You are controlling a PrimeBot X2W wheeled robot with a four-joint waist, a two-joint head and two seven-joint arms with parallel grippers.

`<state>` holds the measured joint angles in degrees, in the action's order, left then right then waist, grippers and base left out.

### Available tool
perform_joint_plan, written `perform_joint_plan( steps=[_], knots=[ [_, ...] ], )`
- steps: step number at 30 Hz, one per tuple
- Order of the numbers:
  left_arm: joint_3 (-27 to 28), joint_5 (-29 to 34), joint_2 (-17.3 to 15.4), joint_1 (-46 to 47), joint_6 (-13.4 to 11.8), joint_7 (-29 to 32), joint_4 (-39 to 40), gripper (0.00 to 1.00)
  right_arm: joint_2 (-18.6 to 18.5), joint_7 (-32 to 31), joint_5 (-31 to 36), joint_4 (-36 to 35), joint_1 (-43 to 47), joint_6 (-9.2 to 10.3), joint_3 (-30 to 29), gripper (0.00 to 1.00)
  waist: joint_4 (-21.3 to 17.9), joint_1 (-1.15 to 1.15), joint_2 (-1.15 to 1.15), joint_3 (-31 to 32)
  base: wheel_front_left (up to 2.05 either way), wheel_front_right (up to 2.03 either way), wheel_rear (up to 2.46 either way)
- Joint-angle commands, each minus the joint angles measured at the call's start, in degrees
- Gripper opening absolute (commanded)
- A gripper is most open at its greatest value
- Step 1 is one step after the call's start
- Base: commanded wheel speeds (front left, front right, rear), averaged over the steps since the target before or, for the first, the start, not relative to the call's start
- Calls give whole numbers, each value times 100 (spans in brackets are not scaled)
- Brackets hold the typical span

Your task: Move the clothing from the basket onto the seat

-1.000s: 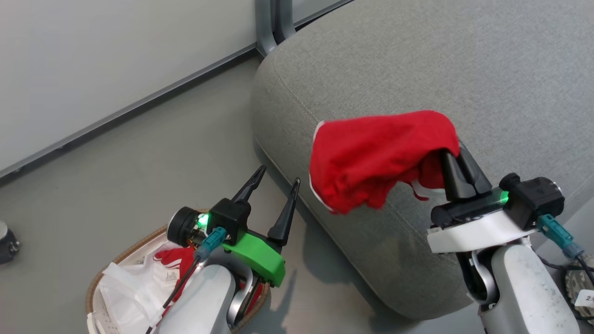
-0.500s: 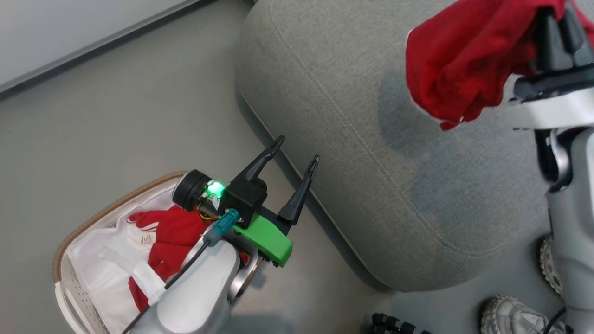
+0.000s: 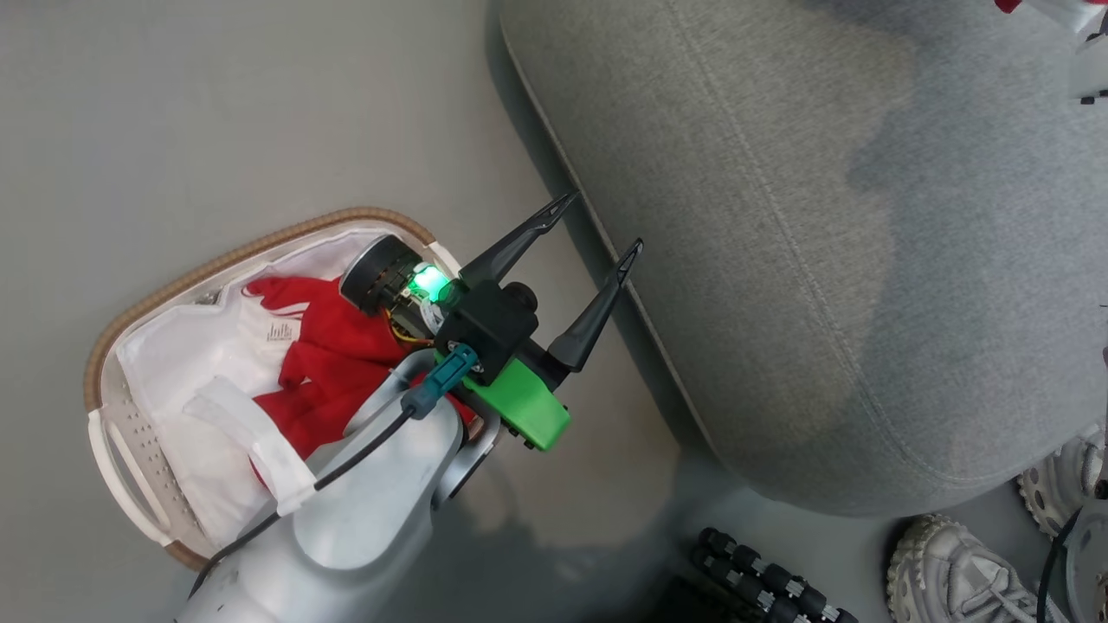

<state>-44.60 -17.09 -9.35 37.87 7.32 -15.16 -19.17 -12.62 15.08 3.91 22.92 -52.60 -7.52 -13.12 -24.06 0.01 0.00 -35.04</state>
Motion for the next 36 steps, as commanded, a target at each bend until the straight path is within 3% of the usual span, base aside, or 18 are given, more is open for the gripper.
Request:
perform_joint_plan(
  steps=[1,10,11,12,13,14,28,36],
  knots=[
    [-62,-34,-44,164,28,1,11,100,20,13,155,180,-107,6,-195,0,385,-1,0,-436,0,0,0],
    [-237,-219,-58,134,28,1,-128,100,300,13,844,1100,312,6,-1334,0,450,-1,0,-307,0,0,0],
    [-232,-229,-57,88,28,1,-154,100,338,12,893,1210,372,6,-1420,8,440,-1,0,-251,0,0,0],
    [-222,-245,-56,47,28,1,-182,100,370,13,921,1247,401,6,-1466,37,431,-1,0,-200,0,0,0],
    [-206,-264,-52,-2,28,1,-213,100,390,13,932,1244,467,6,-1514,85,417,-1,0,-128,0,0,0],
    [-188,-267,-49,-30,28,1,-237,100,417,13,925,1239,565,6,-1534,100,402,-1,0,-68,0,0,0],
    [346,-203,223,-851,28,1,-345,100,543,13,257,584,2016,6,-855,100,348,-1,0,1278,0,0,0],
    [941,-129,366,-1307,-6,2,-440,100,426,13,-488,-108,2490,6,317,100,587,-1,0,1786,0,0,0]
  ],
)
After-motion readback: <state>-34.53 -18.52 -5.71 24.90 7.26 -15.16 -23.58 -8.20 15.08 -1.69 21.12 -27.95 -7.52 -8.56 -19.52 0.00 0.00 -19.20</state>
